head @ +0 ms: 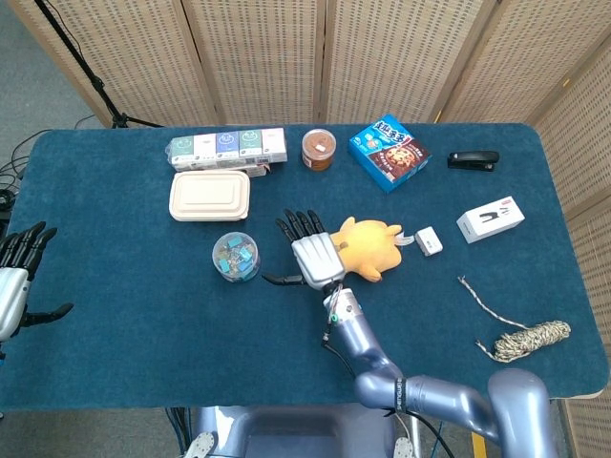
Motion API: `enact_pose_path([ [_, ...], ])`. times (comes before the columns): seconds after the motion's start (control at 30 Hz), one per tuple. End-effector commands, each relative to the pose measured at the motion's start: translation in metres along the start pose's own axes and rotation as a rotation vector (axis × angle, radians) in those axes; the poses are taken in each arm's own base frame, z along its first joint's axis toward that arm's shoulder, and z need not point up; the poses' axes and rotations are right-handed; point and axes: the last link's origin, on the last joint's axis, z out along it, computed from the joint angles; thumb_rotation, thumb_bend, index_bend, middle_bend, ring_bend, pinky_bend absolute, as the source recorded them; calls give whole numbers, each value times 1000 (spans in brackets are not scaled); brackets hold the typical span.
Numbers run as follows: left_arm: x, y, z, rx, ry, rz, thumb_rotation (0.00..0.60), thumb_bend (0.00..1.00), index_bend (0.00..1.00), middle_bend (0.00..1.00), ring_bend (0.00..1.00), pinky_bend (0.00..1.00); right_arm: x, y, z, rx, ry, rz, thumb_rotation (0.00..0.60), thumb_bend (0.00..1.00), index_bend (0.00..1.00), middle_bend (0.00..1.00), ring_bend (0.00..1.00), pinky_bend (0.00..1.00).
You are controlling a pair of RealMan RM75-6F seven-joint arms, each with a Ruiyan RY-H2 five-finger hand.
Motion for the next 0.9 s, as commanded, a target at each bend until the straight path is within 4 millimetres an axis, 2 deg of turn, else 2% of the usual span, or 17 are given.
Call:
enact_pose_path([
  [0.03, 1, -1, 0, 1, -1, -4, 600, 0, 0, 0, 0, 0, -5, -8, 9, -13, -9, -5, 0, 0, 0, 0, 0, 0],
  [0.3, 3, -4, 0, 3, -6, -12, 600, 0, 0, 0, 0, 0, -18, -17, 16, -19, -22, -23, 0, 0, 0, 0, 0, 0],
  [0.43, 3, -3, 0, 0, -8, -14, 600, 0, 0, 0, 0, 0, -23, -15, 18, -25, -30, -26, 0, 0, 0, 0, 0, 0],
  [0.67, 2, -4, 0, 2, -14, -12, 600, 0, 0, 0, 0, 0, -22, 0, 21, -55, -29, -19, 0, 0, 0, 0, 0, 0],
  [0.9, 0, -1, 0, -1, -16, -5, 600, 0, 0, 0, 0, 0, -24, 23, 14, -102, -39, 1, 0, 0, 0, 0, 0, 0],
])
